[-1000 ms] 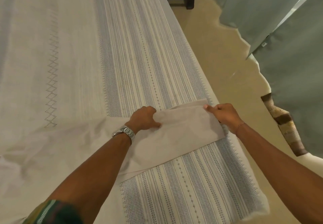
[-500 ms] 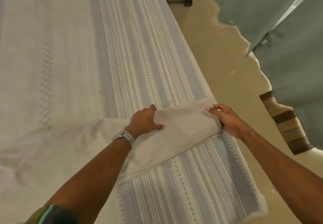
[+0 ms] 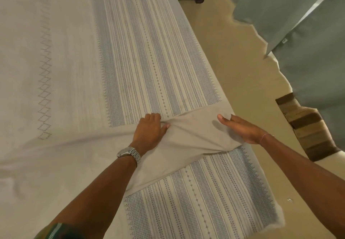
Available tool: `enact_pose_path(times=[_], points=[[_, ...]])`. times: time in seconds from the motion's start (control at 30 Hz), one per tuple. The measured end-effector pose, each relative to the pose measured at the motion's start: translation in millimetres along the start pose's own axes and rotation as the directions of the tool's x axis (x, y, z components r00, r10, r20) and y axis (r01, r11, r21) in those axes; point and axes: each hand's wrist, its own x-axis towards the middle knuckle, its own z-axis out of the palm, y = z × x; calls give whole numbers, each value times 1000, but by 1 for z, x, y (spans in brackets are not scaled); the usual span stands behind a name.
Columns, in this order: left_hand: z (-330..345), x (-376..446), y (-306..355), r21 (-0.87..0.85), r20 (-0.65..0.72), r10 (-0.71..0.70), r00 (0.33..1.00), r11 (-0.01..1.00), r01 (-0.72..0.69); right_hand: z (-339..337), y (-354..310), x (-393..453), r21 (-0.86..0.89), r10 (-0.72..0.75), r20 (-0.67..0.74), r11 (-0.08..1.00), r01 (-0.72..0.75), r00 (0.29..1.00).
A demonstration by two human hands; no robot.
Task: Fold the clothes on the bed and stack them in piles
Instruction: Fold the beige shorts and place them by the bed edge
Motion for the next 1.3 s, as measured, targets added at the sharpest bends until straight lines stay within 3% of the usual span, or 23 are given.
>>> enact_pose_path(times=[0.07, 0.13, 0.2, 0.23, 0.3, 0.33, 0.37, 0.4, 0.47, 0.5, 0.57, 0.67, 0.77, 0.93, 1.03, 1.13, 1.2, 1.3], points=[[5, -6, -5, 84, -60, -16, 998, 996, 21, 3, 7, 7, -144, -67, -159, 989, 44, 985], [9, -14, -8, 136, -90, -48, 995, 989, 60, 8, 16, 18, -326, -169, -404, 945, 32, 899], [12, -23, -10, 165, -111, -79, 991, 981, 97, 16, 21, 23, -468, -245, -654, 874, -128, 716], [12, -27, -10, 170, -133, -96, 987, 978, 118, 21, 22, 23, -556, -351, -711, 811, -183, 609], [12, -36, -10, 153, -183, -107, 977, 979, 136, 32, 23, 26, -788, -677, -591, 600, -137, 438], [12, -41, -8, 138, -210, -93, 973, 983, 124, 39, 21, 27, -880, -796, -453, 473, -56, 402], [14, -47, -8, 128, -234, -70, 970, 987, 102, 51, 18, 30, -932, -853, -302, 358, 58, 425], [16, -52, -4, 119, -251, -35, 967, 991, 67, 63, 17, 33, -951, -852, -159, 268, 153, 499], [22, -64, 3, 101, -234, 20, 972, 995, 3, 86, 24, 39, -965, -688, 47, 157, 212, 724], [26, -69, 5, 95, -191, 27, 981, 995, -9, 91, 31, 44, -974, -596, 83, 122, 193, 799], [32, -76, 3, 85, -81, -6, 997, 996, 13, 85, 41, 50, -988, -512, 41, 106, 111, 858], [32, -84, -15, 99, 41, -118, 992, 989, 113, 69, 38, 59, -989, -483, -105, 139, -42, 869], [28, -89, -21, 124, 132, -163, 978, 981, 147, 72, 36, 61, -984, -475, -158, 147, -99, 866], [22, -88, -25, 69, 111, -197, 974, 979, 190, 107, 31, 63, -961, -550, -243, 246, -123, 799], [19, -99, -40, 64, 83, -225, 971, 973, 220, 139, 24, 63, -982, -619, -83, 182, 40, 781], [22, -124, -61, 84, 72, -200, 977, 977, 194, 174, 27, 59, -948, -646, 210, 50, 315, 734], [27, -148, -72, 93, 84, -168, 982, 983, 161, 188, 38, 58, -888, -589, 397, -53, 457, 704], [30, -183, -87, 94, 92, -177, 980, 981, 168, 185, 51, 55, -876, -493, 467, -146, 459, 734]])
